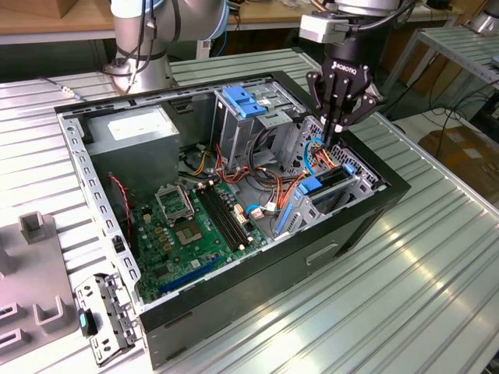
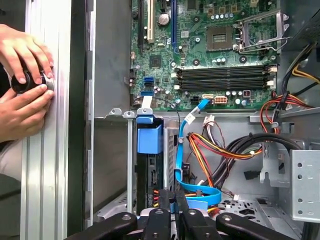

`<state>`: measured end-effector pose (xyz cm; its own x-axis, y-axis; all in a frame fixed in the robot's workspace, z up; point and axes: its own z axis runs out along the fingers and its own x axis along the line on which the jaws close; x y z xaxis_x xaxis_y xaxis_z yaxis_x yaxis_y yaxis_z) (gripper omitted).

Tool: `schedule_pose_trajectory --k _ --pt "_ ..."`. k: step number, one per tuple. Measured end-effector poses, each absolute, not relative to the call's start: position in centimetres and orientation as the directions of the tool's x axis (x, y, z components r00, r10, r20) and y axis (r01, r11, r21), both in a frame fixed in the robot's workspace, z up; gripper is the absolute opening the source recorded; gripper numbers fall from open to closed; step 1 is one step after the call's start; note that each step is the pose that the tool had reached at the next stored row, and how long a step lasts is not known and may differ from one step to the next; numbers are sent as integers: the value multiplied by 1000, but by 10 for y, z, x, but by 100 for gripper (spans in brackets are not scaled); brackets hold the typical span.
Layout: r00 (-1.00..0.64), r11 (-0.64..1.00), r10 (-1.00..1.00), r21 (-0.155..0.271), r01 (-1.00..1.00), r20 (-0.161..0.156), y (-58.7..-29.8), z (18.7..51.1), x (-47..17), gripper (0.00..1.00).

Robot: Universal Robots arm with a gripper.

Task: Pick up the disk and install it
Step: 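Insert the second disk wire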

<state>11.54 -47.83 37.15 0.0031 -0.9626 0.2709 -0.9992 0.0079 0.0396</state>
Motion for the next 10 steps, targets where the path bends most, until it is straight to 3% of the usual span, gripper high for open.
schedule_pose_trajectory --k 1,10 --pt "3 8 -962 40 -999 273 -478 371 115 16" --pt "2 3 -964 20 -1000 266 -482 365 107 16"
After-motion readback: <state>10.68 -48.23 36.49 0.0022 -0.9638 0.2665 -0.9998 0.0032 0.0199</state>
